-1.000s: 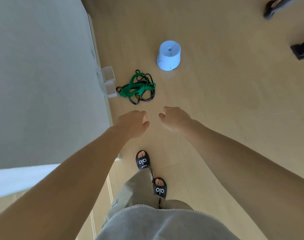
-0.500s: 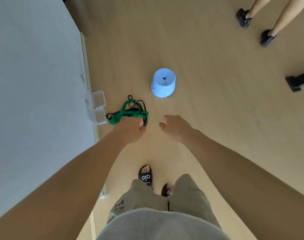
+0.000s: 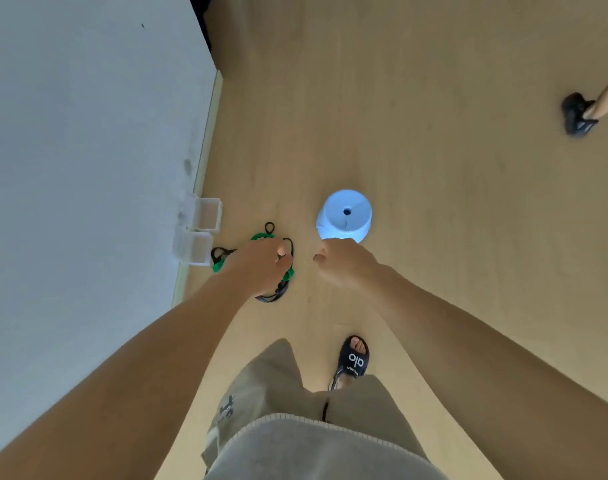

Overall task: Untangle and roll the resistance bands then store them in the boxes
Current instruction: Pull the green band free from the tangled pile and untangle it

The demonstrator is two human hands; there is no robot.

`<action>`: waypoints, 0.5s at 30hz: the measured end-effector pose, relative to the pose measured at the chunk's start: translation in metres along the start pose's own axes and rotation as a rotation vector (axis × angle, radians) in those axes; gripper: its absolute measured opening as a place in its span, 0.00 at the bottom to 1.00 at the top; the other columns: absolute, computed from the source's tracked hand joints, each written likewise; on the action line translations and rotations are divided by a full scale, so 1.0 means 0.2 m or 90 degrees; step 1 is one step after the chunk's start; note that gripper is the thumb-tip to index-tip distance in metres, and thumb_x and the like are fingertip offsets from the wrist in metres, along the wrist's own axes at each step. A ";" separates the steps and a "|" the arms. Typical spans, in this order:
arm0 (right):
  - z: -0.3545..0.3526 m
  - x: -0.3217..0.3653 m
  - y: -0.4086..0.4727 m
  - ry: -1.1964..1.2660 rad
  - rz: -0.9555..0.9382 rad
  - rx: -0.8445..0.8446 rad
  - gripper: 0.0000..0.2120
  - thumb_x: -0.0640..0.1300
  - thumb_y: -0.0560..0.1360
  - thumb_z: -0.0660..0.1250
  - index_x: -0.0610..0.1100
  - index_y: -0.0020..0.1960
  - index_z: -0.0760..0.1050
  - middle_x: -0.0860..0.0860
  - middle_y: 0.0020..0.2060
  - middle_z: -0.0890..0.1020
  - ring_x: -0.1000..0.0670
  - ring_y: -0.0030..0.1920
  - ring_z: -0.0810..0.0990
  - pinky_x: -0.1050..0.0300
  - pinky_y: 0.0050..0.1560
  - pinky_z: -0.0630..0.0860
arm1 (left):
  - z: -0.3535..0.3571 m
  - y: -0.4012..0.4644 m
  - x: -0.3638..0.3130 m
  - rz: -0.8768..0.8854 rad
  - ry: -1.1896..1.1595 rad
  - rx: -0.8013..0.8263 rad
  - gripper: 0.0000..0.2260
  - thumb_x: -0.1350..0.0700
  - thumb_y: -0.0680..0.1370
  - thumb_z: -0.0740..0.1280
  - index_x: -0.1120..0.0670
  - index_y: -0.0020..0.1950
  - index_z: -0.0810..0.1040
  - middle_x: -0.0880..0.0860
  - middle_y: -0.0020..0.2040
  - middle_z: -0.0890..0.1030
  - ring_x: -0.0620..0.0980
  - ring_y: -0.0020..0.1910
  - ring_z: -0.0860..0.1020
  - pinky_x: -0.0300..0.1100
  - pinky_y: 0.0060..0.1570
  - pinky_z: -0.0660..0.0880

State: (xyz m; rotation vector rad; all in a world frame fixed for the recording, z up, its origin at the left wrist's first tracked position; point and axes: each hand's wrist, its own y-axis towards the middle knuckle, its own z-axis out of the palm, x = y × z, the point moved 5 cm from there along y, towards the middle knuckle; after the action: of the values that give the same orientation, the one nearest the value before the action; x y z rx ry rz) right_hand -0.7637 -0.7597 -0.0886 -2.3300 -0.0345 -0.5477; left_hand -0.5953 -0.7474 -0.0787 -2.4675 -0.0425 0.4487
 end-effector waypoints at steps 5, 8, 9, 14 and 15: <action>-0.27 0.11 0.30 -0.077 -0.070 0.050 0.15 0.44 0.84 0.55 0.46 0.38 0.61 0.51 0.35 0.68 0.50 0.34 0.65 0.55 0.32 0.59 | -0.13 0.21 0.01 -0.084 -0.083 -0.017 0.13 0.47 0.84 0.59 0.51 0.62 0.77 0.50 0.53 0.82 0.52 0.51 0.81 0.54 0.54 0.80; -0.40 0.23 0.54 -0.141 -0.107 0.073 0.11 0.46 0.85 0.55 0.44 0.47 0.70 0.50 0.39 0.73 0.46 0.41 0.73 0.54 0.34 0.63 | -0.22 0.43 0.11 -0.132 -0.128 -0.030 0.13 0.47 0.84 0.58 0.51 0.62 0.77 0.50 0.55 0.82 0.52 0.52 0.80 0.52 0.55 0.80; -0.44 0.27 0.62 -0.151 -0.116 0.079 0.10 0.46 0.85 0.55 0.43 0.50 0.71 0.49 0.40 0.74 0.45 0.42 0.74 0.54 0.36 0.65 | -0.25 0.50 0.14 -0.147 -0.141 -0.029 0.13 0.47 0.85 0.58 0.51 0.62 0.77 0.51 0.56 0.82 0.53 0.53 0.80 0.52 0.56 0.79; -0.58 0.43 1.02 -0.216 -0.127 0.090 0.10 0.45 0.84 0.56 0.42 0.50 0.73 0.48 0.43 0.77 0.43 0.47 0.76 0.53 0.44 0.69 | -0.36 0.81 0.29 -0.204 -0.217 -0.020 0.13 0.49 0.85 0.57 0.55 0.61 0.76 0.55 0.56 0.82 0.56 0.54 0.80 0.54 0.57 0.78; -0.61 0.48 1.09 -0.232 -0.132 0.093 0.11 0.45 0.84 0.56 0.41 0.52 0.74 0.46 0.46 0.79 0.43 0.48 0.76 0.53 0.45 0.69 | -0.38 0.84 0.32 -0.213 -0.233 -0.021 0.13 0.49 0.85 0.57 0.54 0.62 0.76 0.54 0.56 0.82 0.55 0.54 0.80 0.54 0.58 0.78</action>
State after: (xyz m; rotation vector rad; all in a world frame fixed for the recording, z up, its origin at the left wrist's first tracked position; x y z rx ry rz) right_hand -0.6825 -1.0135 -0.1153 -2.2646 -0.4748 -0.2045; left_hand -0.5222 -0.9181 -0.1399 -2.3165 -0.6064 0.7439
